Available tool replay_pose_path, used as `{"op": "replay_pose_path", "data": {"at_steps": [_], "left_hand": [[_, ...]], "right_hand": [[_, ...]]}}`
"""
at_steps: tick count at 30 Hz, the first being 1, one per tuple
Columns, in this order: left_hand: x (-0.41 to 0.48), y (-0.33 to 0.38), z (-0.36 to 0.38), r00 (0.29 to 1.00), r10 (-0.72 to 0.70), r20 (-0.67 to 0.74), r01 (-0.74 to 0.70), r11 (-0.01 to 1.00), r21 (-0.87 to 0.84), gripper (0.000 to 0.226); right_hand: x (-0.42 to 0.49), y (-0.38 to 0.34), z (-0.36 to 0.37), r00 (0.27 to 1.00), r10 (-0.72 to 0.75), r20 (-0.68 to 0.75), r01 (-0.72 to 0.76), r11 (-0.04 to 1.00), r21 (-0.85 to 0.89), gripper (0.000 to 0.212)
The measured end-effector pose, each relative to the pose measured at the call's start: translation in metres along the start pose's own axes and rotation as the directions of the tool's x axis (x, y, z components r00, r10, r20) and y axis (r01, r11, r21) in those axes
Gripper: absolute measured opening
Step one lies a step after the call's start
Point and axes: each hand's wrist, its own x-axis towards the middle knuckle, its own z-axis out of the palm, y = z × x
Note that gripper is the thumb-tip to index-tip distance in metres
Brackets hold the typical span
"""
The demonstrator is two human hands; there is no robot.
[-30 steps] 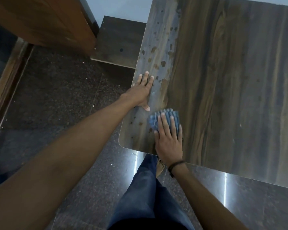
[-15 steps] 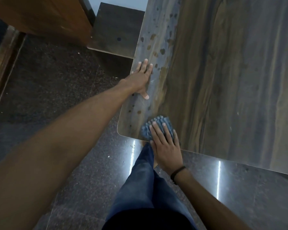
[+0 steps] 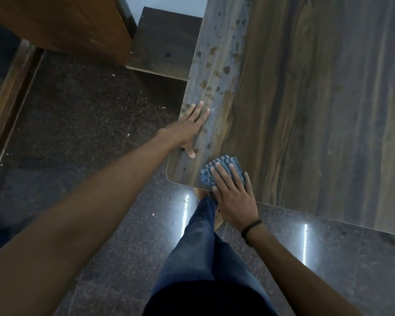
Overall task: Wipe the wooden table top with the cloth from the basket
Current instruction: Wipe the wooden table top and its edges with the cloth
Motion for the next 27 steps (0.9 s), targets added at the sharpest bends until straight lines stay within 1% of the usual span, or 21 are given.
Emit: {"op": "replay_pose_path", "data": {"at_steps": [2,5,6,7,10,13,15,17,19,21,23,25,27], "left_hand": [[0.003,0.0,-0.002,1.0,0.007,0.001,-0.007,1.0,-0.002,0.158],[0.002,-0.002,-0.002,1.0,0.001,-0.003,-0.001,1.0,-0.013,0.159],[0.0,-0.002,-0.001,1.0,0.005,-0.015,-0.005,1.0,-0.016,0.158],[-0.001,-0.002,0.001,1.0,0.008,-0.028,-0.008,1.0,-0.017,0.157],[-0.01,-0.001,0.006,0.997,-0.005,-0.073,0.004,1.0,-0.019,0.15],[-0.012,0.0,0.008,0.995,-0.028,-0.1,0.022,0.998,-0.056,0.147],[-0.01,0.002,0.008,0.996,-0.038,-0.082,0.032,0.996,-0.079,0.147],[-0.008,0.003,0.007,0.997,-0.045,-0.065,0.04,0.997,-0.072,0.147],[-0.008,0.004,0.006,0.997,-0.055,-0.053,0.051,0.996,-0.075,0.147],[-0.007,0.005,0.006,0.997,-0.066,-0.041,0.063,0.995,-0.073,0.148],[-0.006,0.006,0.007,0.997,-0.073,-0.03,0.071,0.995,-0.066,0.149],[-0.006,0.007,0.008,0.997,-0.072,-0.037,0.069,0.995,-0.068,0.149],[-0.005,0.006,0.009,0.997,-0.066,-0.044,0.062,0.996,-0.071,0.149]], "right_hand": [[0.026,0.01,-0.006,1.0,0.007,-0.025,-0.007,1.0,-0.007,0.053],[0.072,0.01,-0.015,0.993,0.116,-0.032,-0.113,0.989,0.091,0.051],[0.074,0.008,-0.015,0.991,0.129,-0.029,-0.125,0.986,0.109,0.051],[0.069,0.007,-0.013,0.993,0.113,-0.032,-0.109,0.989,0.098,0.052],[0.031,0.017,-0.008,1.0,-0.016,0.004,0.016,1.0,0.002,0.052],[0.033,0.035,-0.016,0.996,-0.052,0.069,0.053,0.998,-0.017,0.053],[0.068,0.04,-0.024,0.999,0.002,0.052,-0.003,1.0,0.012,0.054],[0.119,0.043,-0.032,0.995,0.094,0.015,-0.095,0.992,0.078,0.053],[0.165,0.046,-0.042,0.982,0.188,0.028,-0.19,0.971,0.143,0.054],[0.182,0.043,-0.044,0.97,0.239,0.039,-0.242,0.956,0.165,0.055],[0.167,0.035,-0.041,0.97,0.241,0.027,-0.241,0.954,0.177,0.056],[0.131,0.026,-0.035,0.974,0.226,0.018,-0.226,0.959,0.174,0.055],[0.105,0.023,-0.031,0.974,0.223,0.043,-0.227,0.96,0.167,0.056]]}}
